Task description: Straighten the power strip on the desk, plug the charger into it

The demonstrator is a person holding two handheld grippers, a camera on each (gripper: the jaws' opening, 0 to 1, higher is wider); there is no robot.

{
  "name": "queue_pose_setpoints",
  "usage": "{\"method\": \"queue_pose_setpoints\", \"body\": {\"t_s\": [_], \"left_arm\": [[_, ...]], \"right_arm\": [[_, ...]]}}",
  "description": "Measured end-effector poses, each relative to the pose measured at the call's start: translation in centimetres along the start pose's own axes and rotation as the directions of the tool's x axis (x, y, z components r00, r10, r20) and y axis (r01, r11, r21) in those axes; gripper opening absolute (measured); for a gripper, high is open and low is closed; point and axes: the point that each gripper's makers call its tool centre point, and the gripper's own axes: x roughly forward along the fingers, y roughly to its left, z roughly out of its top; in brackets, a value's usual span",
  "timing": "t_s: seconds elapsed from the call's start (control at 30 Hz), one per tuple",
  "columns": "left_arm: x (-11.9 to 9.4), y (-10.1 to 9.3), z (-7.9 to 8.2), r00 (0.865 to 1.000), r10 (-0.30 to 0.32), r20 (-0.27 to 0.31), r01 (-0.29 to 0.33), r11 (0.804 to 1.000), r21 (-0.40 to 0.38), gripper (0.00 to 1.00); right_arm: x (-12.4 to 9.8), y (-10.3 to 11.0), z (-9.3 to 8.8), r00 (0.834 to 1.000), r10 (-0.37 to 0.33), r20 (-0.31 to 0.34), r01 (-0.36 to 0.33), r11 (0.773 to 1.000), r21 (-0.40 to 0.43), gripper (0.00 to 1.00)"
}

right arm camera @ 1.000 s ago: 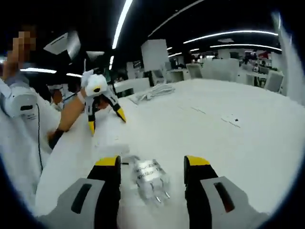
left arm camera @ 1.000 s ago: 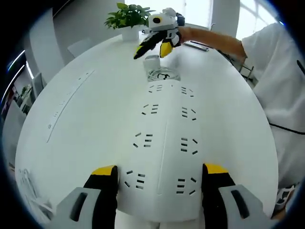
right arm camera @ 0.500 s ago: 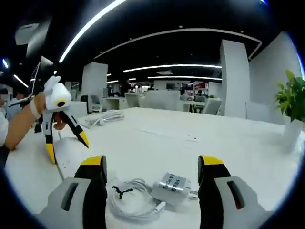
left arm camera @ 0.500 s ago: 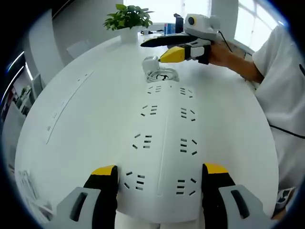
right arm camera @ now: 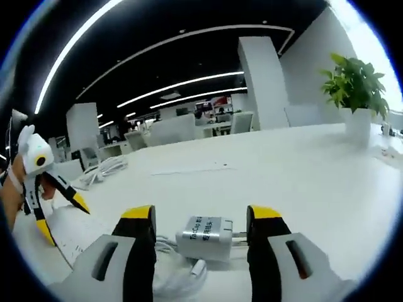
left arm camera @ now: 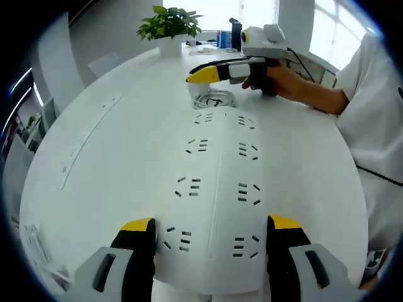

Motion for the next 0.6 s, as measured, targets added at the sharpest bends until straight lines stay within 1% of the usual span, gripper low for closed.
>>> {"method": "queue_pose_setpoints", "body": {"t_s": [0.03,0.07,0.1,0.13,0.2,0.23,0.3,0.37,0.43,0.5,0.6], "left_arm": [[0.0,0.0,0.0,1.0,0.0,0.0,0.0,1.0,-0.001,0.72],[0.0,-0.2,0.0,1.0,0.001,0.0,-0.001,1.0,-0.001,0.72],[0.0,-0.2,0.1,1.0,0.001,0.001,-0.001,1.0,-0.001,0.72],[0.0,-0.3,0.1,1.0,0.001,0.003,-0.001,1.0,-0.001,0.72],[0.1,-0.3,0.2,1.0,0.0,0.004,0.0,1.0,0.0,0.72],[0.1,-0.3,0.2,1.0,0.0,0.004,0.0,1.0,0.0,0.72],[0.1,-0.3,0.2,1.0,0.0,0.004,0.0,1.0,0.0,0.72],[0.1,-0.3,0.2,1.0,0.001,0.005,-0.001,1.0,-0.001,0.73],[0.2,-0.3,0.3,1.0,0.0,0.008,0.0,1.0,-0.001,0.73],[0.2,-0.2,0.3,1.0,0.0,0.008,0.0,1.0,-0.001,0.73],[0.2,-0.2,0.4,1.0,-0.001,0.012,0.001,1.0,-0.001,0.73]], "right_arm": [[0.0,-0.3,-0.8,0.999,-0.026,-0.047,0.025,0.999,-0.021,0.5],[0.0,-0.3,-1.3,0.997,-0.032,-0.073,0.029,0.998,-0.05,0.43],[0.1,0.2,-1.1,0.998,-0.013,-0.065,0.007,0.995,-0.1,0.39],[0.0,0.4,-1.0,0.998,-0.012,-0.058,0.008,0.997,-0.079,0.39],[0.0,0.6,-1.0,0.998,-0.006,-0.055,0.002,0.998,-0.068,0.42],[0.1,0.6,-0.9,0.998,-0.008,-0.054,0.004,0.998,-0.063,0.41],[0.0,0.2,-1.0,0.998,-0.024,-0.055,0.02,0.997,-0.068,0.37],[-0.2,0.3,-1.0,0.998,-0.019,-0.058,0.016,0.998,-0.064,0.37],[-0.5,0.6,-1.0,0.998,0.007,-0.064,-0.011,0.998,-0.062,0.37],[-0.6,1.1,-0.9,0.997,0.047,-0.069,-0.052,0.996,-0.078,0.37],[-0.6,1.8,-0.9,0.988,0.133,-0.08,-0.14,0.986,-0.095,0.36]]}}
